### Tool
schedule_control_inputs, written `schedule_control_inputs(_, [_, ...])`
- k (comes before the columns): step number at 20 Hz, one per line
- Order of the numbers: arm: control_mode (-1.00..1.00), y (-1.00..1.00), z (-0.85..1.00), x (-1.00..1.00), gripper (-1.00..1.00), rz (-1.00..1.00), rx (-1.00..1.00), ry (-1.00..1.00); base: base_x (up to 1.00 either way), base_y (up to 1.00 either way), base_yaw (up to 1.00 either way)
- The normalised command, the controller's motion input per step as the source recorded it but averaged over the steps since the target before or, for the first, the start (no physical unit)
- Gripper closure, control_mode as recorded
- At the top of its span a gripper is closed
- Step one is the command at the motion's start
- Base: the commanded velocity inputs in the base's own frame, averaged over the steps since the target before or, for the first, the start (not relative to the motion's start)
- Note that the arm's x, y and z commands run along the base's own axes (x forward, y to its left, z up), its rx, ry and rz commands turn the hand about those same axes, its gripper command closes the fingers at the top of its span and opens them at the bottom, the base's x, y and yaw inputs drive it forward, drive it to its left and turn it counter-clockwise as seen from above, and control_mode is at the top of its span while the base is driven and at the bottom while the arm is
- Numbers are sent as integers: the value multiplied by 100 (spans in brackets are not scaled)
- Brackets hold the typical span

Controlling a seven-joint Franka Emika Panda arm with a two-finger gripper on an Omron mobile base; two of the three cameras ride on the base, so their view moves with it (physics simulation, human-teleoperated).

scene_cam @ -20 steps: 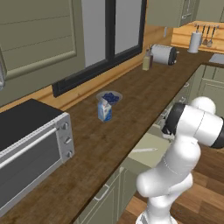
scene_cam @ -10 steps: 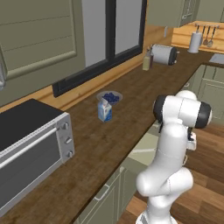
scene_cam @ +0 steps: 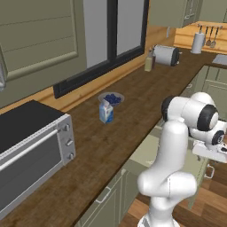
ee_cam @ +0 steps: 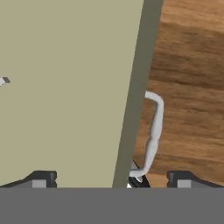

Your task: Pick the tongs from the drawer and place it on the counter.

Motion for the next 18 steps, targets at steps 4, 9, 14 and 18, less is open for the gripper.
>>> schedule_control_inputs(4, [-100, -16, 67, -59, -100, -5, 1, 0, 0, 0, 0])
schedule_control_inputs(9, [-100, 73, 95, 0, -100, -9, -2, -10, 0, 0, 0])
schedule_control_inputs(14, [-100, 100, 14, 15, -100, -23, 0, -6, 0, 0, 0])
schedule_control_inputs(18, [-100, 96, -21, 12, -100, -47, 2, 21, 0, 0, 0])
